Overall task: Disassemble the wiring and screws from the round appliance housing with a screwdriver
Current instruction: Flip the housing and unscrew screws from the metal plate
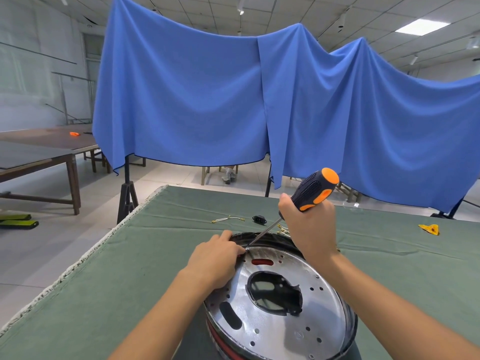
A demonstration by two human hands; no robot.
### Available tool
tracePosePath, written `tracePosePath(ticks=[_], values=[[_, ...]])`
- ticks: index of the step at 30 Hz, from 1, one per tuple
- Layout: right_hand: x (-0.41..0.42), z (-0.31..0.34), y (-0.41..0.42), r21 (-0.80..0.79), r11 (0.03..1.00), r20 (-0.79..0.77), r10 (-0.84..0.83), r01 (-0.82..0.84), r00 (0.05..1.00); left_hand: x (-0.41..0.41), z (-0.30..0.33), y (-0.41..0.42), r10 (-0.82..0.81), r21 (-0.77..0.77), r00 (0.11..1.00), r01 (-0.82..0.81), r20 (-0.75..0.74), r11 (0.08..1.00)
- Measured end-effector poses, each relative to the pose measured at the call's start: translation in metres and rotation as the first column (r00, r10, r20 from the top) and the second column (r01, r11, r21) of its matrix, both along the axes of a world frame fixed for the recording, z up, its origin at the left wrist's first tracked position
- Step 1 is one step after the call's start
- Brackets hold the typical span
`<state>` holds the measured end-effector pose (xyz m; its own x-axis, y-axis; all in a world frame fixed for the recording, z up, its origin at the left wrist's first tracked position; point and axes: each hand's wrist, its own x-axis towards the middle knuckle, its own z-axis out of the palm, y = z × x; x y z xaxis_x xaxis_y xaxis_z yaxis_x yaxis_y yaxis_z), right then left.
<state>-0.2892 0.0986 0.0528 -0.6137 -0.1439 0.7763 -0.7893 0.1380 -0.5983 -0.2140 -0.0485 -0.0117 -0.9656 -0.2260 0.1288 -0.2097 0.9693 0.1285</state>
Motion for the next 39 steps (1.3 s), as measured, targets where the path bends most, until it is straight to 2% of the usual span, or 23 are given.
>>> tracePosePath(ticks=[15,23,29,35,39], values=[[-0.002,0.0,-0.001,0.036,0.999,0.005,0.005,-0.005,1.0,0.0,0.001,0.0,-0.001,-0.002,1.0,0.001,0.009,1.0],[-0.009,0.039,-0.02,0.297,0.953,0.09,-0.096,0.065,0.991,0.001,0.001,0.002,0.014,-0.008,1.0,-0.015,-0.027,1.0],[-0.019,0.056,-0.04,0.398,0.912,0.219,-0.202,0.101,0.955,0.001,0.001,0.003,0.031,0.008,0.998,-0.031,-0.059,0.999],[-0.026,0.064,-0.058,0.474,0.872,0.241,-0.264,0.124,0.934,-0.002,0.01,0.005,0.142,0.147,0.979,-0.12,-0.146,0.982],[-0.03,0.065,-0.069,0.489,0.858,0.211,-0.29,0.156,0.933,-0.023,0.022,0.011,0.219,0.437,0.95,-0.104,-0.222,0.894]])
